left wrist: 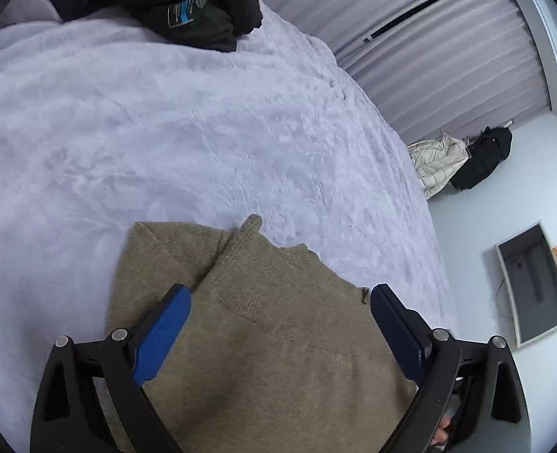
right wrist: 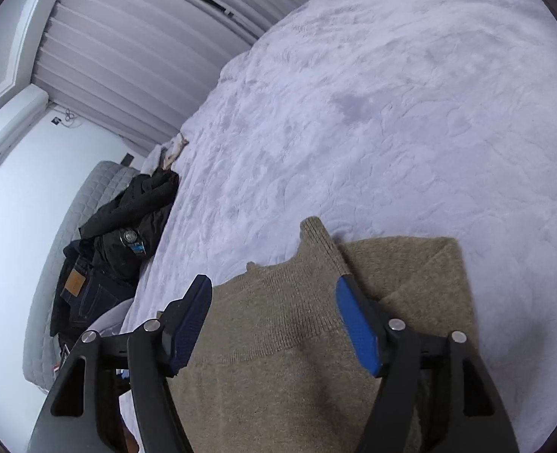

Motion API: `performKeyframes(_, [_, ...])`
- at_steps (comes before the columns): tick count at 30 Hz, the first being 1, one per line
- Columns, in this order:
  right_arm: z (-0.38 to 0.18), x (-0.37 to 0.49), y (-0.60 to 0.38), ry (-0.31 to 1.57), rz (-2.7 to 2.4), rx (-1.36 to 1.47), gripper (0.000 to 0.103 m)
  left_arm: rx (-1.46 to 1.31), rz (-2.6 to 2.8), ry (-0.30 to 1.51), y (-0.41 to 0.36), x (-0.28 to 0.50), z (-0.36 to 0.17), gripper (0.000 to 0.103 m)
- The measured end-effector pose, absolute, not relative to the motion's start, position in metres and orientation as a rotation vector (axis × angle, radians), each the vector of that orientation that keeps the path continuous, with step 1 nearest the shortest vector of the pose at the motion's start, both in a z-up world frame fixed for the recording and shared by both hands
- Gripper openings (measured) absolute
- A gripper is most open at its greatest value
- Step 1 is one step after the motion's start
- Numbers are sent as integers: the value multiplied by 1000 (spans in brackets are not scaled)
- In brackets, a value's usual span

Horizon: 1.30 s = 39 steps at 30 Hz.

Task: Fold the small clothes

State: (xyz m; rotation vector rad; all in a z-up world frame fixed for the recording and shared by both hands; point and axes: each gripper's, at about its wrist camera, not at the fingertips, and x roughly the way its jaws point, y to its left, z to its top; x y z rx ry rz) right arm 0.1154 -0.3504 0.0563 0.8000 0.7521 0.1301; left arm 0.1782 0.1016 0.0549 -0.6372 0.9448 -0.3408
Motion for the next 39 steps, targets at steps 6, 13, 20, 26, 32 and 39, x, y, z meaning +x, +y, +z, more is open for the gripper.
performKeyframes(6, [66,107,-313,809,215,550,73,-194,-388,934,35,160,59,96])
performKeyframes(13, [39,135,-297,957,17,219,72,-22,-287,1021,27,200,5,96])
performKeyframes(20, [54,122,-295,939,-53,120,73,81,-255,880,6,172,51,96])
performKeyframes(26, [60,145,-246,957,-16,15,79,114,-169,976,-26,209,37,96])
performKeyframes(32, [31,168,-242,1048,-66,6,79,82,-128,1033,-15,222,5,97])
performKeyframes(39, [31,162,-276,1039,-128,118,79,101,-123,1033,-16,223,5,101])
